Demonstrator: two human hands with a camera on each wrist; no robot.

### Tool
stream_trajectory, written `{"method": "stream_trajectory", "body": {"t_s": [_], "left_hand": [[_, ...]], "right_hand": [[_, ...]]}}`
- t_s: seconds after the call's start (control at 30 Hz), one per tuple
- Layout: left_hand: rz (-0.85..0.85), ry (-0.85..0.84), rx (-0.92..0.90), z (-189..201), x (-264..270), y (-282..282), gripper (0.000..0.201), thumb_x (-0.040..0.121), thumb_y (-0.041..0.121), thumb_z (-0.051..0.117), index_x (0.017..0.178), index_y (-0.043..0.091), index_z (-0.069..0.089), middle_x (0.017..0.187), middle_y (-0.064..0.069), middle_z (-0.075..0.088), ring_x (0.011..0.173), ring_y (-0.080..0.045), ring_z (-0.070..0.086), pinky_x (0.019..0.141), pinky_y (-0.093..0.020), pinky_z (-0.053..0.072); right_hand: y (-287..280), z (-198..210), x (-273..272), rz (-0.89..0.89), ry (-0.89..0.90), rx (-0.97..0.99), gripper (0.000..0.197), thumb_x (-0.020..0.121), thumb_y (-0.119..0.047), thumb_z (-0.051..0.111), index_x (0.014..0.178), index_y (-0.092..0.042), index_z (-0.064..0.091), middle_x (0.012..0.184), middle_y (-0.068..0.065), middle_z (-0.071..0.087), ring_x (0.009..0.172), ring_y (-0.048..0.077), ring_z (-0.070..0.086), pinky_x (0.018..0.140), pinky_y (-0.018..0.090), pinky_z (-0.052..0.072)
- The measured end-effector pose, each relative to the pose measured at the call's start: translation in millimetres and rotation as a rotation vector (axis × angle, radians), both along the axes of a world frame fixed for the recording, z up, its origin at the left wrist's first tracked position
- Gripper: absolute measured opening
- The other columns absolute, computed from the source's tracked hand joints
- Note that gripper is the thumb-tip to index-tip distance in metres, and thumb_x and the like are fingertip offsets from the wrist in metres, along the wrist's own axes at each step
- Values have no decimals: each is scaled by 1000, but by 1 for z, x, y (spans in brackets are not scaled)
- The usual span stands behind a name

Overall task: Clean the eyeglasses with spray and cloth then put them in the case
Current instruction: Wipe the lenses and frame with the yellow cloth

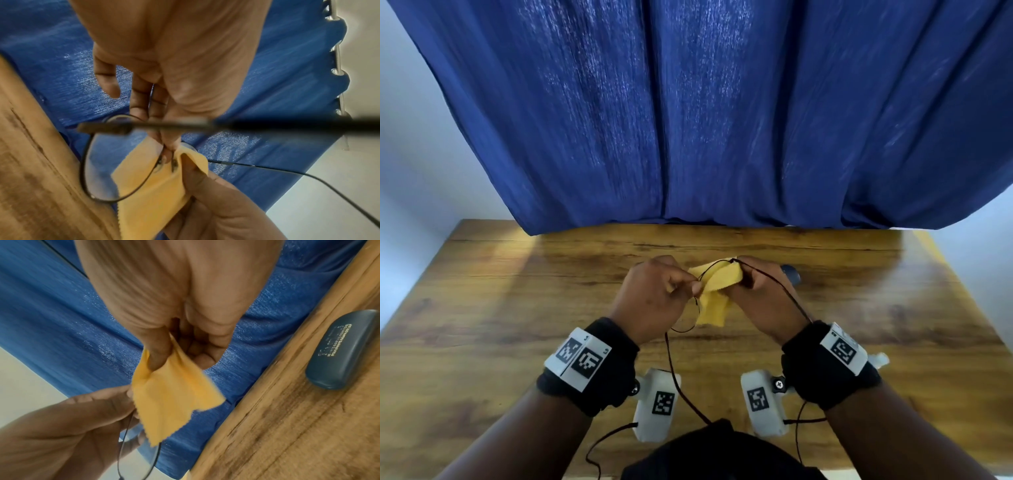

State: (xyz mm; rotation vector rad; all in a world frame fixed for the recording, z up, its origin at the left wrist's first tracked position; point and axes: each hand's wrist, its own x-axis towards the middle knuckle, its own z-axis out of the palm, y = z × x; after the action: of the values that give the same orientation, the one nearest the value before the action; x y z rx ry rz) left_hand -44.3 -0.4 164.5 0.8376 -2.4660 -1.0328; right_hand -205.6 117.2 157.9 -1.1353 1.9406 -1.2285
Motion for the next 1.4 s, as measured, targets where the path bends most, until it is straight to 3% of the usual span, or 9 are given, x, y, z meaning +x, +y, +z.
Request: {"method": "stream_trajectory", "body": {"t_s": [0.13, 0.3, 0.4, 0.57, 0.77, 0.9, 1.03, 1.27, 1.4], "left_hand": [[-31, -31, -67, 4, -7, 6, 12, 95, 27, 72, 94, 26, 83, 91, 10, 68, 83, -6, 64, 76, -28, 54], [34, 43, 12, 8, -8, 1, 11, 94, 27, 73, 90, 29, 84, 87, 15, 70, 84, -1, 66, 73, -11, 44], [6, 9, -3, 7, -12, 3, 13, 95, 27, 72, 89, 29, 84, 90, 12, 69, 86, -3, 65, 79, -24, 52], [-52, -31, -22, 4, -20, 7, 14, 97, 24, 68, 92, 27, 81, 90, 15, 63, 88, -4, 61, 88, -43, 53], [-19, -9, -45, 0, -8, -2, 14, 96, 28, 66, 92, 33, 78, 92, 17, 62, 92, -7, 61, 93, -54, 51], [-51, -38, -114, 1, -5, -1, 18, 94, 29, 60, 86, 26, 76, 88, 16, 59, 87, -7, 58, 88, -52, 54], [7, 0, -75, 6, 6, -18, 14, 97, 33, 65, 94, 33, 79, 93, 20, 63, 93, -7, 62, 92, -53, 52], [-70, -46, -168, 14, -4, -9, 22, 90, 29, 56, 90, 28, 78, 89, 14, 63, 91, -10, 60, 88, -50, 53], [-38, -33, -147, 14, -3, -13, 17, 94, 23, 61, 86, 26, 76, 91, 14, 63, 90, -10, 61, 90, -51, 52]], "right_hand": [[-4, 2, -5, -71, -58, 9, 27, 74, -37, 84, 83, -14, 71, 81, 6, 73, 73, 16, 65, 69, 43, 55], [2, 10, -15, 26, -50, -31, 10, 89, -18, 75, 99, -16, 75, 93, 5, 76, 90, 25, 70, 82, 42, 57], [3, 8, -17, 88, -98, -28, 14, 86, -10, 77, 98, -17, 75, 93, 4, 77, 89, 23, 71, 80, 39, 57], [0, 12, -17, -27, -117, -33, 8, 84, -15, 80, 85, -12, 73, 78, 6, 73, 64, 2, 59, 57, 14, 47], [-2, 11, -16, 46, 4, -34, 7, 86, -16, 77, 89, -21, 73, 83, 0, 74, 74, 11, 65, 70, 38, 57], [-13, 13, 0, -16, -52, -71, 16, 81, -19, 82, 85, -10, 69, 81, 11, 71, 68, 11, 59, 63, 36, 50], [-10, 22, -3, 97, -48, -84, 13, 90, -6, 73, 91, -19, 73, 74, -15, 72, 67, -4, 62, 62, 14, 46], [-16, 17, 1, -36, -11, -85, 8, 82, -15, 80, 84, -17, 73, 70, -9, 69, 64, 6, 60, 60, 28, 51], [-6, 16, -6, -57, 64, -120, 10, 94, -15, 67, 89, -20, 74, 83, 2, 74, 79, 22, 70, 70, 37, 58]]}}
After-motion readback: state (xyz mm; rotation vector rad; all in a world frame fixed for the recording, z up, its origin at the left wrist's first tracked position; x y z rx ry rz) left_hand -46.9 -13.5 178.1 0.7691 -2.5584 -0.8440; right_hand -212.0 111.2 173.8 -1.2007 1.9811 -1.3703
